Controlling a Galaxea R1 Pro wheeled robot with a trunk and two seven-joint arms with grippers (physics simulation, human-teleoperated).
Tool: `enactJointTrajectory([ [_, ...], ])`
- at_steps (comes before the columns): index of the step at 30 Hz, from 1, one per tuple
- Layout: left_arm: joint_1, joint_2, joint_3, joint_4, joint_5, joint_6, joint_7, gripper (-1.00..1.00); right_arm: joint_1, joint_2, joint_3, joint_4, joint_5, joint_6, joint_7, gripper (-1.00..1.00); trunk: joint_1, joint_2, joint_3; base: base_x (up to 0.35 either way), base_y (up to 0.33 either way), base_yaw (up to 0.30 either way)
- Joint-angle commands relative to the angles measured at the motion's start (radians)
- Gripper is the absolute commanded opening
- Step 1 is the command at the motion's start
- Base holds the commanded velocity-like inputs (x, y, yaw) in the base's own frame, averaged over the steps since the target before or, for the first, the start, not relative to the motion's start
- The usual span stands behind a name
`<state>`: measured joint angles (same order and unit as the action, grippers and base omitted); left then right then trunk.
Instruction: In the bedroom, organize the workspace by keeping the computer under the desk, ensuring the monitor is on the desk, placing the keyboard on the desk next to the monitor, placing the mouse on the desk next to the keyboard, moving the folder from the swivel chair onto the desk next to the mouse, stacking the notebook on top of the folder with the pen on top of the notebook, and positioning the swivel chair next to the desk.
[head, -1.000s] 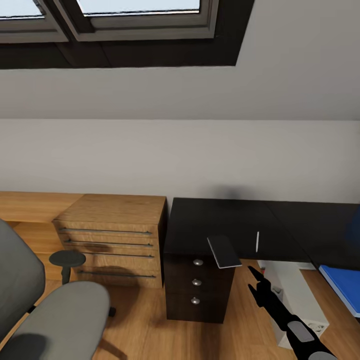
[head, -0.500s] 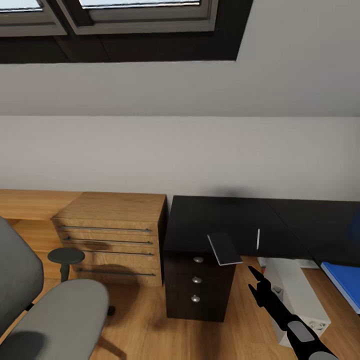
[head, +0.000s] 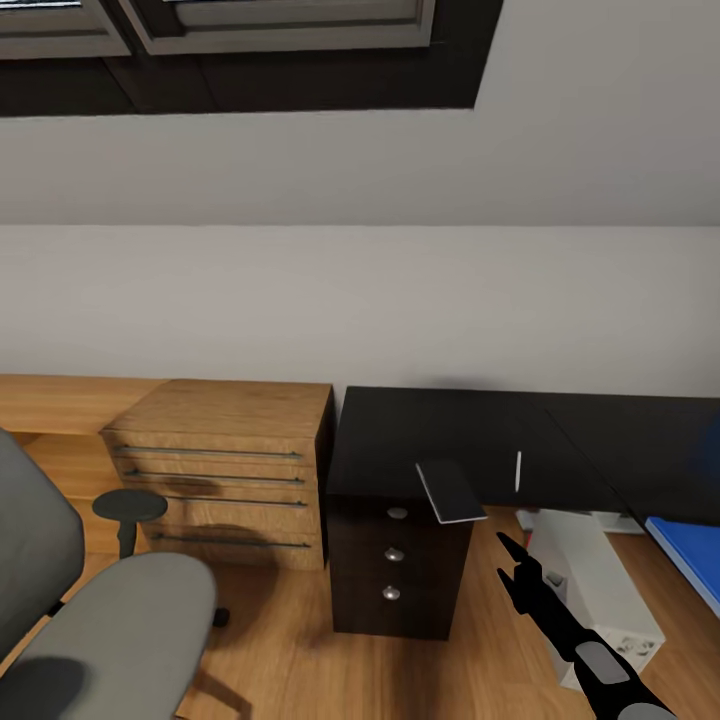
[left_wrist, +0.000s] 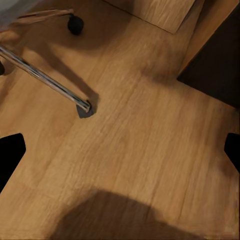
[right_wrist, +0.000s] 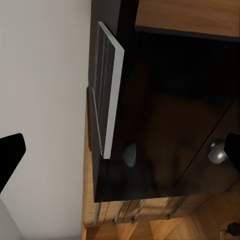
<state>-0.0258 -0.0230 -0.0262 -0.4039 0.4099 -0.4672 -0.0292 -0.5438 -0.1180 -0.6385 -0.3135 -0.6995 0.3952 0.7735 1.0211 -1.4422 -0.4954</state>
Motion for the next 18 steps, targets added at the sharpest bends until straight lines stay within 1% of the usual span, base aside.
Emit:
enactJointTrajectory([
  [1, 0.000, 0.000, -0.002, -0.014, 0.009, 0.019, -0.003, 1.00, -0.001, 0.000, -0.003, 0.001, -0.006, 0.008, 0.001, 1.00, 0.004, -0.008, -0.004, 0.000, 0.000, 0.000],
  [2, 0.000, 0.001, -0.002, -0.043, 0.009, 0.056, -0.003, 1.00, -0.001, 0.000, -0.003, 0.001, -0.006, 0.008, 0.001, 1.00, 0.008, -0.015, -0.007, 0.000, 0.000, 0.000],
  [4, 0.000, 0.001, -0.002, -0.080, 0.007, 0.099, -0.003, 1.00, -0.001, 0.000, -0.003, 0.001, -0.006, 0.008, 0.001, 1.00, 0.015, -0.029, -0.014, 0.000, 0.000, 0.000],
  [6, 0.000, 0.001, -0.002, -0.104, 0.004, 0.120, -0.003, 1.00, -0.001, 0.000, -0.003, 0.001, -0.006, 0.008, 0.001, 1.00, 0.023, -0.043, -0.020, 0.000, 0.000, 0.000],
  [7, 0.000, 0.001, -0.002, -0.129, -0.003, 0.136, -0.003, 1.00, -0.001, 0.000, -0.003, 0.001, -0.006, 0.008, 0.001, 1.00, 0.027, -0.050, -0.023, 0.000, 0.000, 0.000],
  [10, 0.000, 0.001, -0.002, -0.165, -0.021, 0.160, -0.003, 1.00, -0.001, 0.000, -0.003, 0.001, -0.006, 0.008, 0.001, 1.00, 0.038, -0.071, -0.032, 0.000, 0.000, 0.000],
  [11, 0.000, 0.001, -0.002, -0.189, -0.035, 0.184, -0.003, 1.00, -0.001, 0.000, -0.003, 0.001, -0.006, 0.008, 0.001, 1.00, 0.042, -0.078, -0.036, 0.000, 0.000, 0.000],
  [12, 0.000, 0.001, -0.001, -0.201, -0.041, 0.200, -0.003, 1.00, -0.001, 0.000, -0.003, 0.001, -0.006, 0.008, 0.001, 1.00, 0.046, -0.085, -0.039, 0.000, 0.000, 0.000],
  [13, 0.000, 0.002, 0.000, -0.227, -0.050, 0.236, -0.002, 1.00, -0.001, 0.000, -0.003, 0.001, -0.006, 0.008, 0.001, 1.00, 0.050, -0.092, -0.042, 0.000, 0.000, 0.000],
  [18, 0.000, 0.002, 0.001, -0.308, -0.061, 0.340, -0.002, 1.00, -0.001, 0.000, -0.003, 0.001, -0.006, 0.009, 0.002, 1.00, 0.069, -0.127, -0.058, 0.000, 0.000, 0.000],
])
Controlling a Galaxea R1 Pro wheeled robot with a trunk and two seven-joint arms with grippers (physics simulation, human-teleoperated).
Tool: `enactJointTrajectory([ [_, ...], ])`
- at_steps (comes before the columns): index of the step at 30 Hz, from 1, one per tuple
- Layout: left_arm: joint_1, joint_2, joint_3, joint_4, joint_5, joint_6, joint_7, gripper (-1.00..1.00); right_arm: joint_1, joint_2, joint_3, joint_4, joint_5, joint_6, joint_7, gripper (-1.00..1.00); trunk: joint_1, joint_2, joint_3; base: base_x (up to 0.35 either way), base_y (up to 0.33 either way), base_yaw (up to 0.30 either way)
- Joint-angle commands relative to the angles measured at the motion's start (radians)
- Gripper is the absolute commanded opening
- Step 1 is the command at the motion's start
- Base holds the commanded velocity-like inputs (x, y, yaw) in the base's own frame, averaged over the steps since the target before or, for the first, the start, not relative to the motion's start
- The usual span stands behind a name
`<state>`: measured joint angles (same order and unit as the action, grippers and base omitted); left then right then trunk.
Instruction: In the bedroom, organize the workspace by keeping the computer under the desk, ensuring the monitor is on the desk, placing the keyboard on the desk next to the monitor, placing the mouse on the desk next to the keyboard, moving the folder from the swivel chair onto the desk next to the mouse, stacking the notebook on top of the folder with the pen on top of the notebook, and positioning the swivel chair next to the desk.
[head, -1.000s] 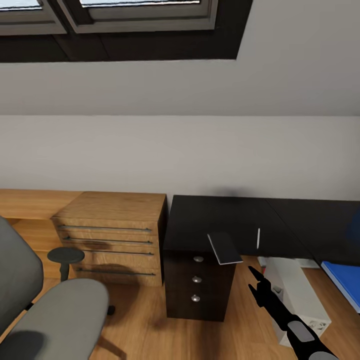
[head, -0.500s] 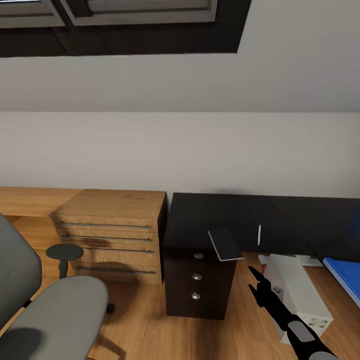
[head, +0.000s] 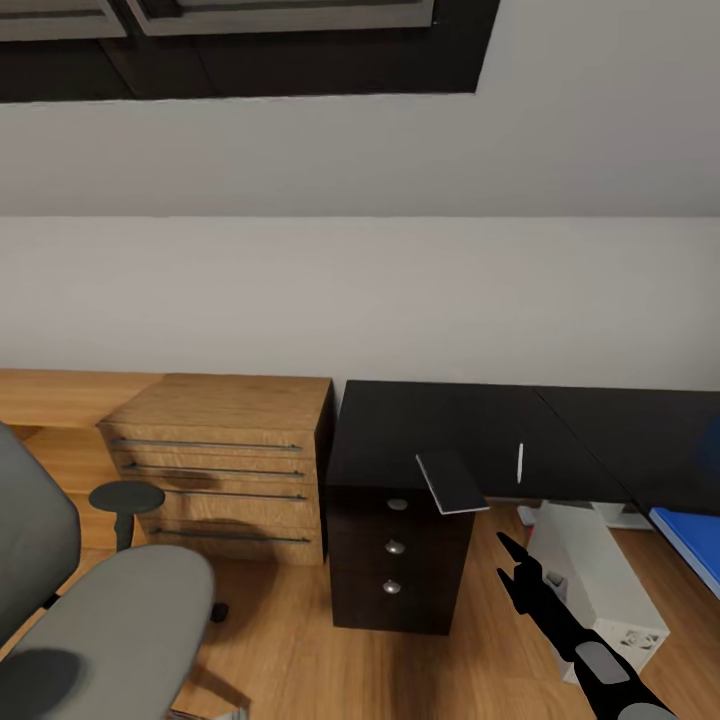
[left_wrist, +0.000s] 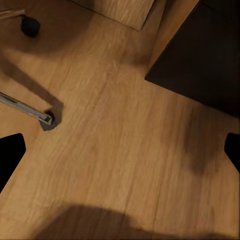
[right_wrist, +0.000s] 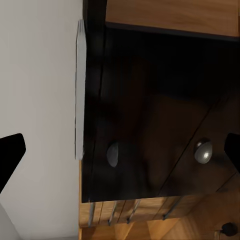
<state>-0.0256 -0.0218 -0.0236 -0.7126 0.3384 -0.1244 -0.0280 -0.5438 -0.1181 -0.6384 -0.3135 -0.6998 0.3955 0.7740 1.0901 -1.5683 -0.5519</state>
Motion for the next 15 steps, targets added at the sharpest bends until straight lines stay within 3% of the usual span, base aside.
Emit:
enactJointTrajectory([
  [1, -0.001, 0.000, -0.002, -0.034, 0.009, 0.034, -0.003, 1.00, -0.001, 0.000, -0.003, 0.001, -0.006, 0.008, 0.002, 1.00, 0.000, -0.001, -0.001, 0.000, 0.000, 0.000],
  [7, -0.001, 0.000, -0.002, -0.146, 0.007, 0.112, -0.003, 1.00, -0.001, 0.001, -0.002, 0.002, -0.006, 0.008, 0.001, 1.00, 0.000, -0.001, -0.001, 0.000, 0.000, 0.000],
  [15, -0.001, 0.000, 0.000, -0.158, 0.010, 0.124, -0.005, 1.00, -0.001, 0.006, 0.000, 0.005, 0.006, 0.003, -0.012, 1.00, 0.000, -0.001, -0.001, 0.003, 0.001, 0.000],
])
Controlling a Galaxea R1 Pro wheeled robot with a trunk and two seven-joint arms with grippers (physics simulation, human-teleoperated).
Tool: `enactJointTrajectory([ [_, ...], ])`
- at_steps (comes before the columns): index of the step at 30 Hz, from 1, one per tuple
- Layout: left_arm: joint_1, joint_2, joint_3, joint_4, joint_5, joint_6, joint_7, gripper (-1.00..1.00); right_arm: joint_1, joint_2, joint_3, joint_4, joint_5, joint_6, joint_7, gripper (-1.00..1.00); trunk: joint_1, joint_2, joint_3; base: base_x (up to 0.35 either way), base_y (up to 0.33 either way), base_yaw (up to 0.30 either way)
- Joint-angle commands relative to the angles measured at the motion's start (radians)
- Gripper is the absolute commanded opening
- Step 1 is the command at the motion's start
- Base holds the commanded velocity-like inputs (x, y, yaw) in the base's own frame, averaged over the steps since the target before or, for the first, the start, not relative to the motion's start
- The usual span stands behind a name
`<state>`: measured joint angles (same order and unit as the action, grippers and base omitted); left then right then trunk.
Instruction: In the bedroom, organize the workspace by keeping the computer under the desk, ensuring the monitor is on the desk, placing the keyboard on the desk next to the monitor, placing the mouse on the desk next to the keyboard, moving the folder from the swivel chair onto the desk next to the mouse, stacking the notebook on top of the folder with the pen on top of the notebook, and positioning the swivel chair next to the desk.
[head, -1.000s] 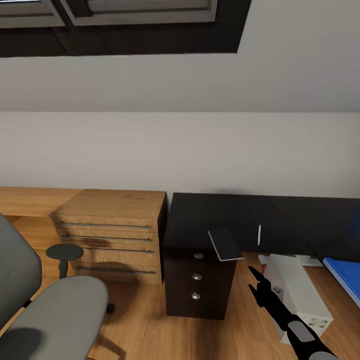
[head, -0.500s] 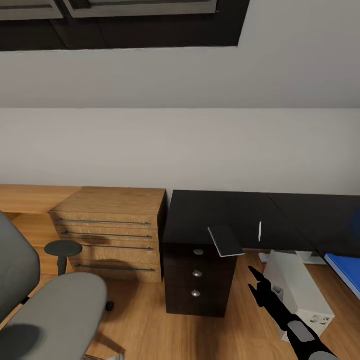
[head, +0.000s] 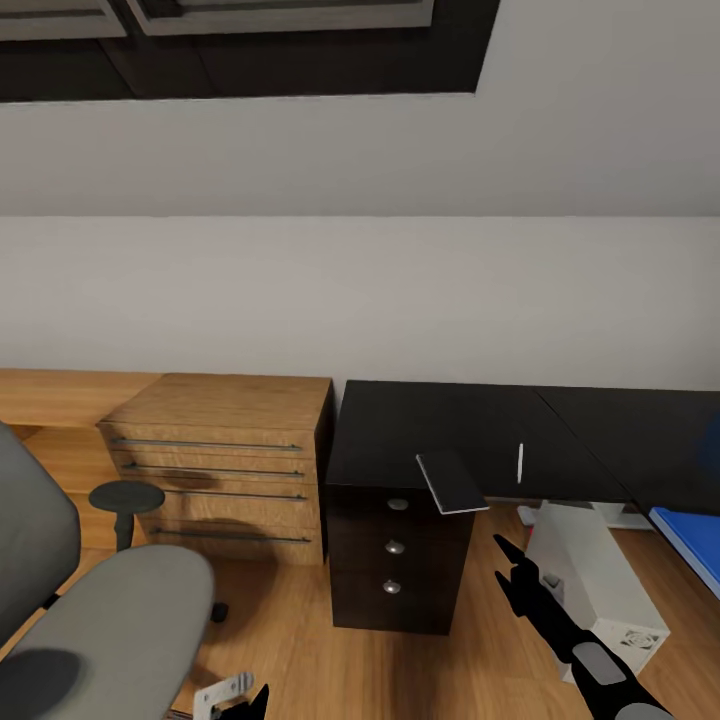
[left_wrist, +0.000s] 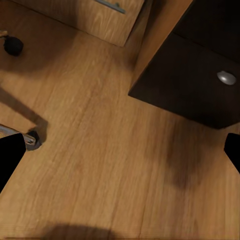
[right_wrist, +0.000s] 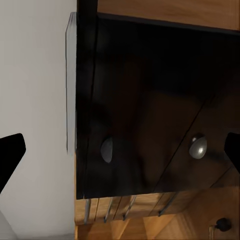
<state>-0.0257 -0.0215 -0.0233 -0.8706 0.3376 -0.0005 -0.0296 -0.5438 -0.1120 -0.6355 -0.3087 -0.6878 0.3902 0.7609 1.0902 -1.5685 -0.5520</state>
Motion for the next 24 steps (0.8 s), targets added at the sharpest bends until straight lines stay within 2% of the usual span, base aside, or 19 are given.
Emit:
enactJointTrajectory([
  [1, 0.000, 0.000, 0.000, 0.002, 0.011, 0.000, -0.003, 1.00, -0.001, 0.000, -0.003, 0.001, -0.004, 0.008, 0.000, 1.00, 0.000, 0.000, -0.001, 0.040, 0.017, 0.000],
  [11, -0.001, 0.000, 0.001, 0.016, 0.012, -0.001, -0.004, 1.00, -0.001, 0.001, -0.003, 0.002, 0.009, 0.008, -0.004, 1.00, 0.000, 0.000, -0.001, 0.133, 0.055, 0.000],
  [24, 0.000, 0.000, 0.002, 0.043, 0.012, -0.003, -0.004, 1.00, -0.001, 0.000, -0.004, 0.001, 0.011, 0.008, -0.005, 1.00, 0.000, 0.000, -0.001, 0.031, 0.014, 0.000],
])
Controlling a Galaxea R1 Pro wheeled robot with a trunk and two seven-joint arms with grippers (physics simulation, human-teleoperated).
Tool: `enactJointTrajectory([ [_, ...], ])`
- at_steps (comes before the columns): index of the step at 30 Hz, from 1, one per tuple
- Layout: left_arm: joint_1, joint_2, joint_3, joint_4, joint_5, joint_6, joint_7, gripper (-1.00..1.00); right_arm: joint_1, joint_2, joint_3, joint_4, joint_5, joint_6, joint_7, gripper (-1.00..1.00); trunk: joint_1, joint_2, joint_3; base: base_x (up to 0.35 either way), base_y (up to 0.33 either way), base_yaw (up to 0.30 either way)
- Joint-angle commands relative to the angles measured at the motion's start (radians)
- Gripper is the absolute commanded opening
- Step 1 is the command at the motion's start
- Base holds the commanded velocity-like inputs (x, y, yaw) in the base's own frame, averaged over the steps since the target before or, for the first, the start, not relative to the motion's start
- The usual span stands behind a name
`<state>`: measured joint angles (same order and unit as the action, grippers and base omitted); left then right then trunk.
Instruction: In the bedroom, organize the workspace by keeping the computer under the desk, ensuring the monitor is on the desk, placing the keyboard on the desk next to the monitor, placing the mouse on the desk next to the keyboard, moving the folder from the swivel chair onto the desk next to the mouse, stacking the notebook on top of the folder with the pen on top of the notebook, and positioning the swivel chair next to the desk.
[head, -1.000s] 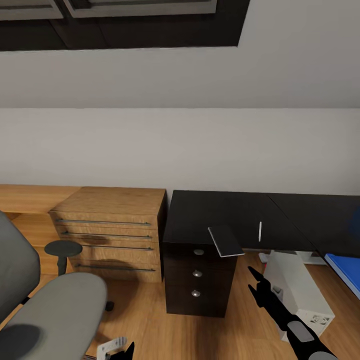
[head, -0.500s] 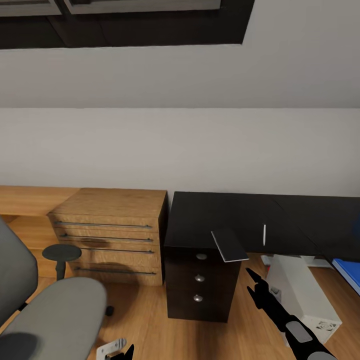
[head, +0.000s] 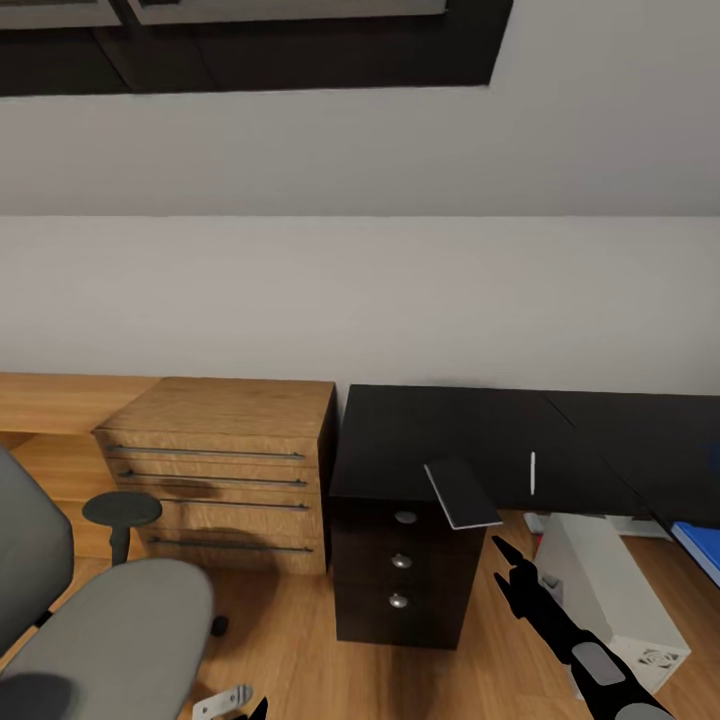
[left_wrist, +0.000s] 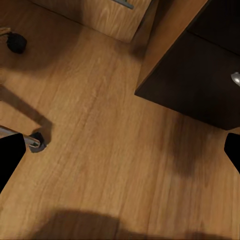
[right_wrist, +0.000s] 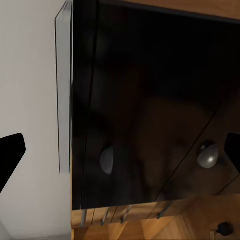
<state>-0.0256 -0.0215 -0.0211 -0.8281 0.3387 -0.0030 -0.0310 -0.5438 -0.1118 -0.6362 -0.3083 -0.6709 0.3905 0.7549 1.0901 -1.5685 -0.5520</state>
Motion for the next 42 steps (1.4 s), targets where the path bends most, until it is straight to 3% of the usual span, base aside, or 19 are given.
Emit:
enactJointTrajectory([
  [1, 0.000, 0.000, -0.001, 0.001, 0.010, -0.001, -0.003, 1.00, -0.001, 0.000, -0.003, 0.000, -0.006, 0.008, 0.001, 1.00, 0.000, 0.000, -0.001, 0.074, 0.048, 0.000],
  [20, 0.000, 0.000, -0.001, 0.008, 0.011, -0.001, -0.003, 1.00, -0.001, 0.000, -0.001, -0.002, -0.006, 0.008, 0.004, 1.00, 0.000, 0.000, -0.001, 0.062, 0.031, 0.000],
  [29, 0.000, 0.000, -0.001, 0.008, 0.011, 0.000, -0.003, 1.00, -0.001, 0.000, 0.028, -0.003, -0.006, 0.008, 0.004, 1.00, -0.034, 0.063, 0.027, 0.002, 0.001, 0.000],
  [42, 0.000, 0.000, -0.001, 0.009, 0.011, 0.000, -0.002, 1.00, -0.001, 0.000, 0.039, -0.003, -0.006, 0.008, 0.004, 1.00, -0.034, 0.063, 0.027, 0.000, 0.000, 0.000],
])
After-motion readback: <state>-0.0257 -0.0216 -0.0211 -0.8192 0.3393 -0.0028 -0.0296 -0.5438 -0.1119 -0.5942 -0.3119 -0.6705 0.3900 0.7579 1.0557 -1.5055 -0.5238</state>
